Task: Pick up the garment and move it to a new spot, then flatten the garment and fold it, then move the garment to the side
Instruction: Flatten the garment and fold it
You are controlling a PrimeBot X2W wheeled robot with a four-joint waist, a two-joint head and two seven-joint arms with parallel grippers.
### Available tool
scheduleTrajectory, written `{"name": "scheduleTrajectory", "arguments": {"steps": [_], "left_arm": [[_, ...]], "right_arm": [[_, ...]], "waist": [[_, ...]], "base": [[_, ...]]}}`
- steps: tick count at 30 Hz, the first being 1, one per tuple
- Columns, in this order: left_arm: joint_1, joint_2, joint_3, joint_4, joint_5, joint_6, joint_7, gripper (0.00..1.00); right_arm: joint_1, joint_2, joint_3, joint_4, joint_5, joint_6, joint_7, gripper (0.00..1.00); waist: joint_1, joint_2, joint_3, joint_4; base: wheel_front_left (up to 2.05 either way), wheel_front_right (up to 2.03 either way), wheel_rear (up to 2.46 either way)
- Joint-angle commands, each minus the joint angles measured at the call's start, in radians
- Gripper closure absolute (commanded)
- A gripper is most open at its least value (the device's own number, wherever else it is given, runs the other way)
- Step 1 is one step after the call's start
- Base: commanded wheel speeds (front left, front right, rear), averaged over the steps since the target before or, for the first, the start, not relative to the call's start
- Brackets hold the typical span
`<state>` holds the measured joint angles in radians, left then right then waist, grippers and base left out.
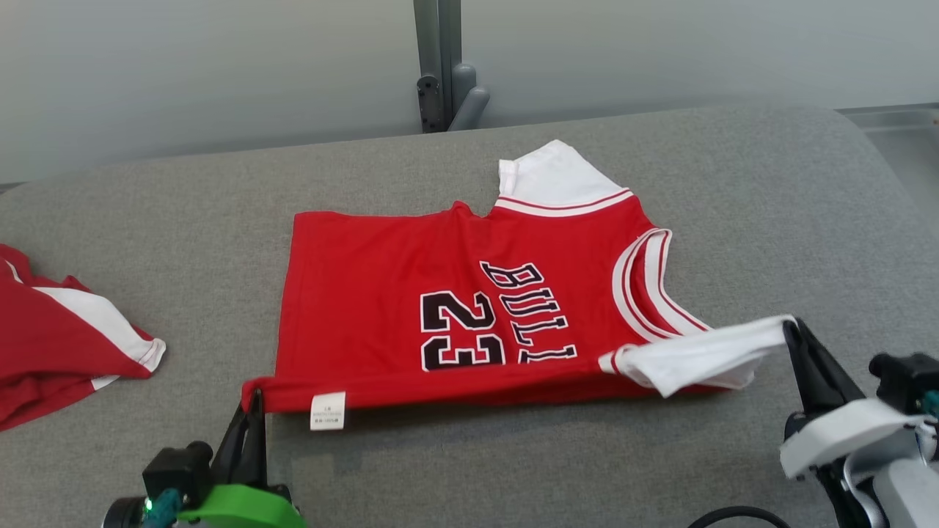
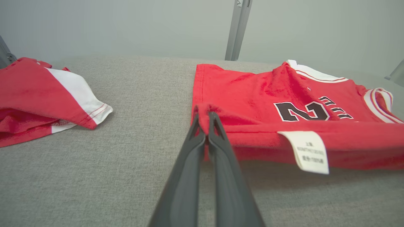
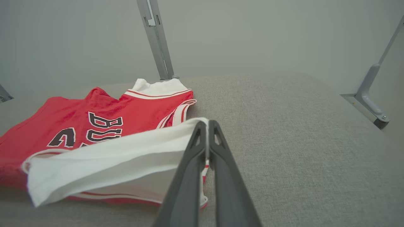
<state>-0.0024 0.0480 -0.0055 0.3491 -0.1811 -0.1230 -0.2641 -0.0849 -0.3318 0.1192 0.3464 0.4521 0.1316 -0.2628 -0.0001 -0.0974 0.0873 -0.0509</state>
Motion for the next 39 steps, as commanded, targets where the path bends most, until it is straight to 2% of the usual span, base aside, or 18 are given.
{"name": "scheduleTrajectory", "arguments": {"steps": [1,10,17,18,19,20,21,27,33,39], "left_arm": [[-0.04,0.005,0.001,0.013,0.012,-0.003,0.0,1.0],[-0.235,0.005,-0.013,0.11,0.054,-0.007,0.0,1.0],[-0.343,0.005,-0.023,0.174,0.061,0.003,0.0,1.0],[-0.354,0.005,-0.025,0.184,0.06,0.006,0.0,0.63],[-0.364,0.005,-0.026,0.194,0.06,0.012,0.0,0.0],[-0.364,0.005,-0.026,0.194,0.06,0.012,0.0,0.0],[-0.37,0.005,-0.027,0.197,0.058,0.015,0.0,0.0],[-0.353,0.005,-0.006,0.141,0.048,0.072,0.0,0.0],[-0.267,0.004,0.002,0.092,0.042,0.087,0.0,0.0],[-0.2,0.005,-0.015,0.084,0.02,0.096,0.0,0.0]], "right_arm": [[-0.047,-0.015,0.013,0.009,-0.018,-0.002,-0.002,1.0],[-0.324,-0.036,0.072,0.149,-0.089,-0.002,-0.002,1.0],[-0.453,-0.027,0.093,0.244,-0.107,-0.002,-0.002,1.0],[-0.467,-0.022,0.082,0.261,-0.104,-0.002,-0.002,1.0],[-0.475,-0.016,0.078,0.283,-0.102,-0.002,-0.002,0.71],[-0.475,-0.016,0.078,0.283,-0.102,-0.002,-0.002,0.71],[-0.483,-0.01,0.074,0.296,-0.101,-0.002,-0.002,0.0],[-0.444,0.013,-0.009,0.255,-0.121,-0.002,-0.002,0.0],[-0.309,0.038,-0.051,0.182,-0.129,-0.002,-0.002,0.0],[-0.198,0.058,-0.018,0.177,-0.102,-0.002,-0.002,0.0]], "waist": [[0.0001,0.0,0.019,0.005],[0.0001,0.0,0.144,0.022],[0.0001,0.0,0.236,0.038],[0.0001,0.0,0.243,0.038],[0.0001,0.0,0.246,0.039],[0.0001,0.0,0.246,0.039],[0.0001,0.0,0.249,0.04],[0.0001,0.0,0.24,0.037],[0.0001,0.0,0.204,0.02],[0.0001,0.0,0.192,0.005]], "base": [[0.0,0.0,0.0],[0.0,0.0,0.0],[0.0,0.0,0.0],[0.0,0.0,0.0],[0.0,0.0,0.0],[0.0,0.0,0.0],[0.0,0.0,0.0],[0.0,0.0,0.0],[0.0,0.0,0.0],[0.0,0.0,0.0]]}}
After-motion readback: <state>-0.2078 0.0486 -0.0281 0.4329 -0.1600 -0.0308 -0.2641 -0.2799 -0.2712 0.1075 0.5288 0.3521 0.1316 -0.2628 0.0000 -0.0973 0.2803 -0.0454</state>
